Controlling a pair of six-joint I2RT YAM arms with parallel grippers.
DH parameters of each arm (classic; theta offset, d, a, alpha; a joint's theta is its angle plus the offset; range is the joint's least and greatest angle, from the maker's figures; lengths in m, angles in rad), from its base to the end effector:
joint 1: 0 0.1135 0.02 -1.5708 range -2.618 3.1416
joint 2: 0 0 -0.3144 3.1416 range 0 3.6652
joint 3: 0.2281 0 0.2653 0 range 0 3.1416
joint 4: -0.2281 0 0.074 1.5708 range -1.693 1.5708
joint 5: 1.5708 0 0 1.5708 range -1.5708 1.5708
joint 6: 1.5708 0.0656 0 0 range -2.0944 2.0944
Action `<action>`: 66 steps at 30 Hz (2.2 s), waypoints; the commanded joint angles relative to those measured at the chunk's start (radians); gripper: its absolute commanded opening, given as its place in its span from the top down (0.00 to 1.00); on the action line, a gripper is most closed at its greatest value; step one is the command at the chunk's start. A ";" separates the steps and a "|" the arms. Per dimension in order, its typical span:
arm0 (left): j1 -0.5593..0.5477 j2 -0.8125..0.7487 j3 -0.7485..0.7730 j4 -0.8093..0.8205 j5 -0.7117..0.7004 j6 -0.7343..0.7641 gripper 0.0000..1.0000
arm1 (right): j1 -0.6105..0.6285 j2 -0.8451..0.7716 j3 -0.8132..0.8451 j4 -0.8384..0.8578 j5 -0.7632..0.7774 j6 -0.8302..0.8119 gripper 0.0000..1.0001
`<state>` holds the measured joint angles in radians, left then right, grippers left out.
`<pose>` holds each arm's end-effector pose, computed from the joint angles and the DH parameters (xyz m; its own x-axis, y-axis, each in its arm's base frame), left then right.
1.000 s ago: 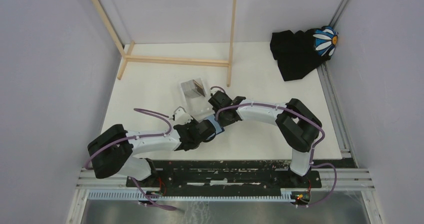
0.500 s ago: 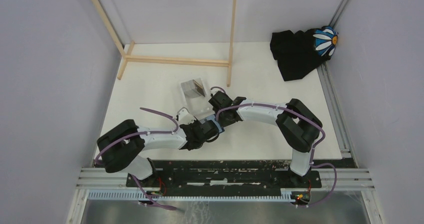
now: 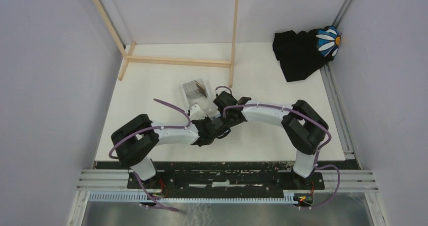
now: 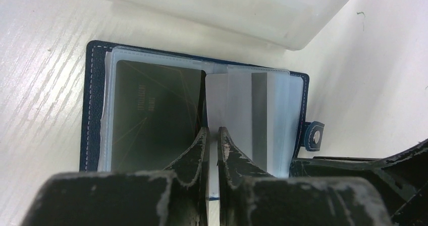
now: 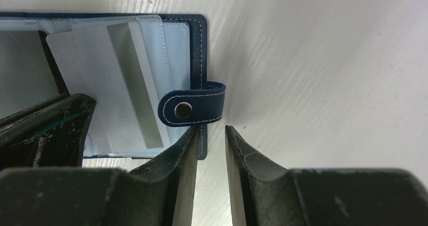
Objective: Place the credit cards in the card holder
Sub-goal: Insert the credit card into the card holder.
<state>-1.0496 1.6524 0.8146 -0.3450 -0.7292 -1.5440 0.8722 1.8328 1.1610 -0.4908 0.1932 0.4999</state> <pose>0.1921 -0.2468 0.1612 -0.5334 -0.5682 -0.6267 -0.4468 0.8183 -0.3617 0.2643 0.2951 0.1763 -0.8548 -0.2863 -0.4329 -0.3336 0.9421 0.0356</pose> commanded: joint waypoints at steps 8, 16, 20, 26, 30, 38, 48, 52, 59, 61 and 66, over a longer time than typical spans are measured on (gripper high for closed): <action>-0.010 -0.059 -0.069 -0.006 0.077 0.124 0.73 | 0.024 -0.083 0.002 0.005 0.000 0.012 0.62; -0.010 -0.063 -0.078 0.012 0.067 0.117 0.73 | 0.024 -0.098 0.002 0.000 -0.018 0.021 0.56; -0.011 -0.080 -0.081 0.011 0.052 0.109 0.74 | 0.024 -0.111 0.000 0.000 -0.028 0.021 0.55; -0.012 -0.092 -0.088 0.044 0.040 0.117 0.77 | 0.037 -0.078 0.012 0.009 -0.061 0.035 0.55; -0.010 -0.081 -0.086 0.075 0.046 0.129 0.79 | 0.055 -0.054 0.017 0.010 -0.062 0.041 0.55; -0.012 -0.082 -0.094 0.145 0.051 0.155 0.82 | 0.070 0.006 0.019 0.010 -0.060 0.049 0.55; -0.015 -0.175 -0.130 0.105 0.004 0.114 0.78 | 0.077 0.050 0.005 0.001 -0.014 0.061 0.55; -0.018 -0.236 -0.150 0.085 -0.024 0.096 0.76 | 0.078 0.051 -0.003 0.001 -0.008 0.068 0.55; -0.023 -0.285 -0.162 0.006 -0.046 0.082 0.75 | 0.079 0.049 0.005 -0.001 -0.006 0.066 0.55; -0.031 -0.301 -0.174 -0.045 -0.047 0.056 0.75 | 0.079 0.045 0.012 -0.005 -0.006 0.063 0.55; -0.045 -0.375 -0.250 -0.093 -0.039 -0.008 0.77 | 0.082 0.032 0.033 -0.019 -0.006 0.052 0.55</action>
<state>-1.0840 1.3441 0.6174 -0.3584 -0.7242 -1.4857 0.9424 1.8404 1.1725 -0.4934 0.1650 0.5560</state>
